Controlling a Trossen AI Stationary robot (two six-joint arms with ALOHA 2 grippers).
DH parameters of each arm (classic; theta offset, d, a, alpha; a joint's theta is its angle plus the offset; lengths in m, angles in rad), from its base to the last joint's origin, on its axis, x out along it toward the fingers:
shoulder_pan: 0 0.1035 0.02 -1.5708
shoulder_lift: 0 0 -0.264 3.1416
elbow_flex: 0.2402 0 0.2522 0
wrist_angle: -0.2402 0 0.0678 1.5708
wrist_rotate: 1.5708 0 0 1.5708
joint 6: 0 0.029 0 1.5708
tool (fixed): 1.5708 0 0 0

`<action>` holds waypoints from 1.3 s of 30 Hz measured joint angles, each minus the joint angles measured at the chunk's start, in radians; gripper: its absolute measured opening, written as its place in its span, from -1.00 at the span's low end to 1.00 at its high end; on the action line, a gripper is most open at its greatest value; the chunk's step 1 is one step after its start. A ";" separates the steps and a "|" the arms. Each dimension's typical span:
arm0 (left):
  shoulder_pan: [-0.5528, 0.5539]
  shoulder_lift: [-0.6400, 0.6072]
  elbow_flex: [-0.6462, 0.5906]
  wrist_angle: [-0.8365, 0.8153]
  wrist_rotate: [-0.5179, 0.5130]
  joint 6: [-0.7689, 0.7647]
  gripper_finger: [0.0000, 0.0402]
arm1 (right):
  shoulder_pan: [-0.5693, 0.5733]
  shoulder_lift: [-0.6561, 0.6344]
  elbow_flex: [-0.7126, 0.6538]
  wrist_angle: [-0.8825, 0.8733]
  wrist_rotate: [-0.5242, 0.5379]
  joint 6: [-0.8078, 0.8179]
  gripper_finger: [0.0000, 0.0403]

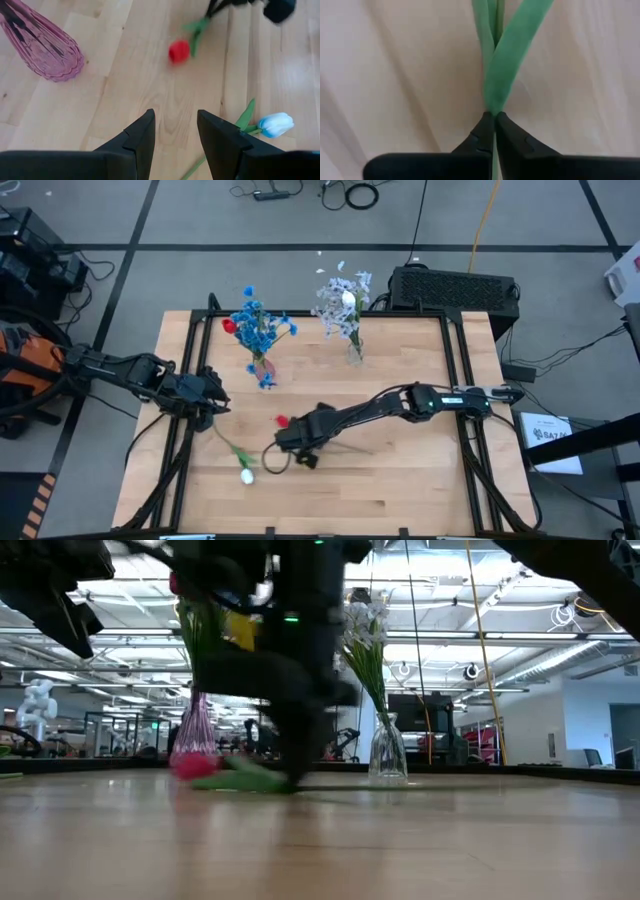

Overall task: Sort flowers into vase by color
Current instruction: Put the red tulip into the pink vase

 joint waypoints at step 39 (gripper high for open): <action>0.000 -0.024 -0.001 -0.070 0.016 -0.001 -0.24 | 0.120 -0.714 -0.950 0.508 -0.010 0.408 -1.00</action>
